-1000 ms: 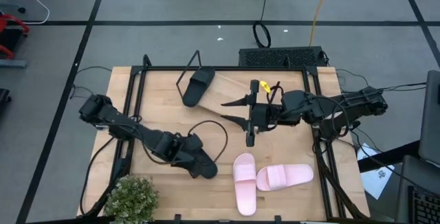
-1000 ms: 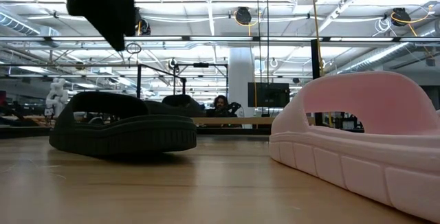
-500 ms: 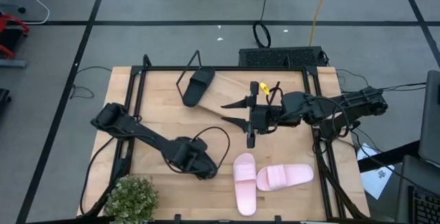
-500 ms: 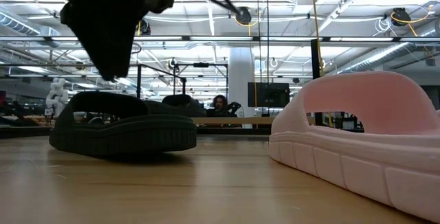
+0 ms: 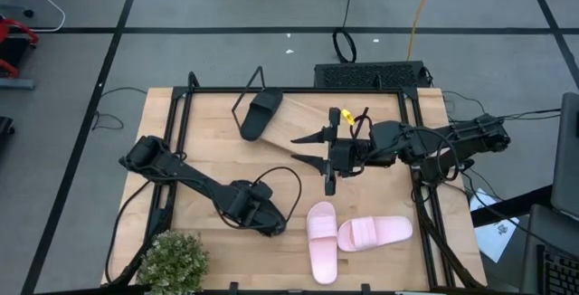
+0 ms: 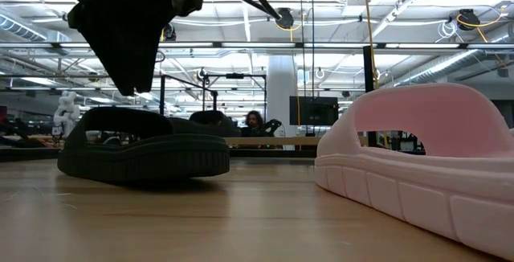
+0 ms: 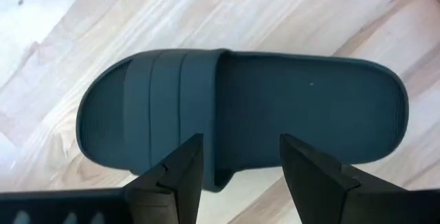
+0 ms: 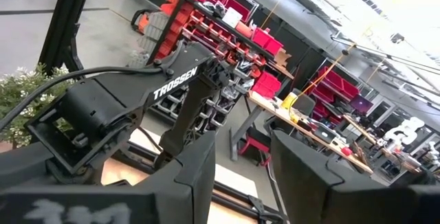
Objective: Pick and place slides into the shelf
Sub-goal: Put the black slides on the shelf
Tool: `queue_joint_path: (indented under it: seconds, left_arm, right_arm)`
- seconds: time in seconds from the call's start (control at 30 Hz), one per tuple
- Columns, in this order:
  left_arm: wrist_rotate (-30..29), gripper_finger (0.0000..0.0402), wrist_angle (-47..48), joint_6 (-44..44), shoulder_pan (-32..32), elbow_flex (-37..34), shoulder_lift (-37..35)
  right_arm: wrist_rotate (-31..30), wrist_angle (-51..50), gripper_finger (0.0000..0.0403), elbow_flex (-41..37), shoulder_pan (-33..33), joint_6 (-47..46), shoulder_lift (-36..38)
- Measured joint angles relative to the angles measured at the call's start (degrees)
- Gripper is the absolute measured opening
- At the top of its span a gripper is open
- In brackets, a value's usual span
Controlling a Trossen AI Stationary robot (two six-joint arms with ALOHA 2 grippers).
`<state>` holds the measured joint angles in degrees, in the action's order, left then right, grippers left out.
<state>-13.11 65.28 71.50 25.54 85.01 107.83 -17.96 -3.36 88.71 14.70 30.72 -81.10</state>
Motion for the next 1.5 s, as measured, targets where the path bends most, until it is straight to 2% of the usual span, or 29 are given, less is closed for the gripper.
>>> queue_joint_path:
  seconds: [0.57, 0.7, 0.87, 1.17, 1.5]
  left_arm:
    - [0.6, 0.0186, 2.89, 0.14, -0.66, 0.09, 5.58]
    - [0.73, 0.0182, 7.16, 1.99, -0.67, 0.09, 6.5]
    - [0.45, 0.0127, 12.08, 2.43, -0.7, -0.02, 6.96]
    - [-0.24, 0.0012, 11.2, 0.37, -0.66, -0.02, 6.97]
    - [-0.9, 0.0004, 11.55, 1.03, -0.65, -0.02, 6.97]
  right_arm:
    - [0.04, -0.31, 0.013, 0.0, 0.02, 0.0, 0.0]
    - [0.04, -0.36, 0.013, 0.0, 0.02, 0.0, 0.0]
    - [0.04, -0.37, 0.013, 0.0, 0.02, 0.0, 0.0]
    - [0.07, -0.36, 0.013, 0.0, 0.02, 0.0, 0.0]
    - [0.07, -0.36, 0.013, 0.0, 0.02, 0.0, 0.0]
